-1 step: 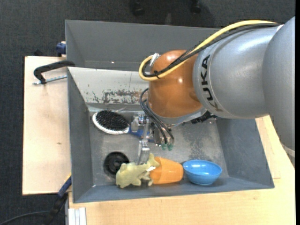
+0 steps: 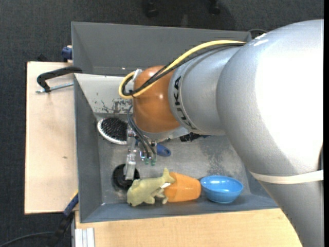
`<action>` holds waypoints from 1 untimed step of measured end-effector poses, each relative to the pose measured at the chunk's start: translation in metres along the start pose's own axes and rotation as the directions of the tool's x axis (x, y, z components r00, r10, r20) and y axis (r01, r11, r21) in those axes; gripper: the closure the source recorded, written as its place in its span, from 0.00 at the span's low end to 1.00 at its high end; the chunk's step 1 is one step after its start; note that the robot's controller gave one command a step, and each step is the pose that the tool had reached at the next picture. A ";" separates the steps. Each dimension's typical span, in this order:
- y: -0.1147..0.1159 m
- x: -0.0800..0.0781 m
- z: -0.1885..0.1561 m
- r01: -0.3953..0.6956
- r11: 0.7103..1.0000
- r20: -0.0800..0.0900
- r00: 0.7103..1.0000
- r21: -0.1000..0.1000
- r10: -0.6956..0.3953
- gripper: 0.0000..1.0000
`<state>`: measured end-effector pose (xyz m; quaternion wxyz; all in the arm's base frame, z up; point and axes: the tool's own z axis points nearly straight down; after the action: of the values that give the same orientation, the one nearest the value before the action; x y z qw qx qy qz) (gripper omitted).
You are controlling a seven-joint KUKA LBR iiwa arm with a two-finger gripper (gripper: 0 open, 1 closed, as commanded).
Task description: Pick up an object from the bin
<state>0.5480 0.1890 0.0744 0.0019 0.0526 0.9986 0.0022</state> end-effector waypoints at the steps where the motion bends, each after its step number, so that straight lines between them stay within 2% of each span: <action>1: 0.001 -0.006 -0.007 -0.002 1.000 0.025 1.000 -0.009 0.003 1.00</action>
Offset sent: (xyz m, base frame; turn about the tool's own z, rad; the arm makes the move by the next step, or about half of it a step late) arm 0.0000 0.0000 0.0000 0.0000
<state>0.5542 0.1889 0.0814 0.0146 0.0539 0.9984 0.0061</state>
